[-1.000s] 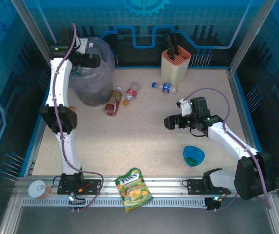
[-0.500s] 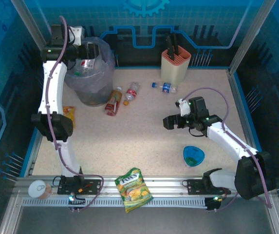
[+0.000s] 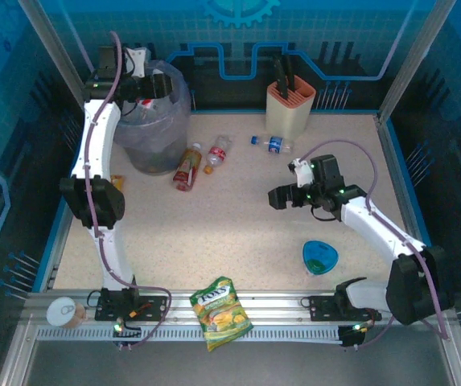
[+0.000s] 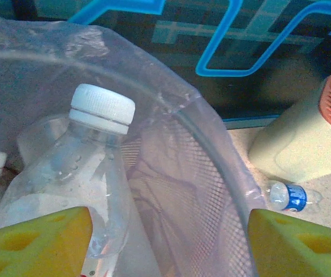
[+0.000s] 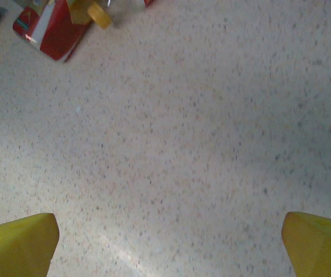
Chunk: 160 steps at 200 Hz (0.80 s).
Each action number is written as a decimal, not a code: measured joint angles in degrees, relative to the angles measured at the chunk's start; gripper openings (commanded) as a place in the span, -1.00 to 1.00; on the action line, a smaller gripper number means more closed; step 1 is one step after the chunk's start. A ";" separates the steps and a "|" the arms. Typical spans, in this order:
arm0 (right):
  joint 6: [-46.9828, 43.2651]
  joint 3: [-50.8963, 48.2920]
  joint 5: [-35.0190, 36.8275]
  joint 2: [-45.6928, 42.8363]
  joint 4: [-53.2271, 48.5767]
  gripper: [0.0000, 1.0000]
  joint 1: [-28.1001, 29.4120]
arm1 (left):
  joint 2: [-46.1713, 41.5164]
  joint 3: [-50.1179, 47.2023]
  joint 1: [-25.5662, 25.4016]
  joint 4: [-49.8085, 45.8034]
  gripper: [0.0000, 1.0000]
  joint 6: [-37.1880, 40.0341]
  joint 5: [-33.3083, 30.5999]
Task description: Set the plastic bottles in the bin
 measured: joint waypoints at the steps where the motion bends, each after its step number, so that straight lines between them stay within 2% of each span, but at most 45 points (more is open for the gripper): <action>1: -0.04 0.17 0.04 0.11 0.02 0.99 0.00 | -0.02 -0.02 0.00 0.04 0.54 0.00 0.04; 61: -10.62 15.02 7.76 11.15 1.09 0.99 -0.94 | -2.43 -0.52 -0.28 -1.86 0.94 -1.20 0.87; 103: -23.80 24.44 13.07 24.30 3.37 0.97 -4.00 | -5.66 -1.44 -0.33 -5.88 0.99 -0.76 -0.79; 129: -32.41 27.10 16.24 31.45 5.20 0.93 -4.92 | -13.05 -8.61 -0.33 -5.90 0.98 -1.33 -2.10; 160: -40.59 30.67 19.08 38.71 7.96 0.92 -5.03 | -27.89 -25.79 -1.64 -1.57 0.98 -5.03 -2.54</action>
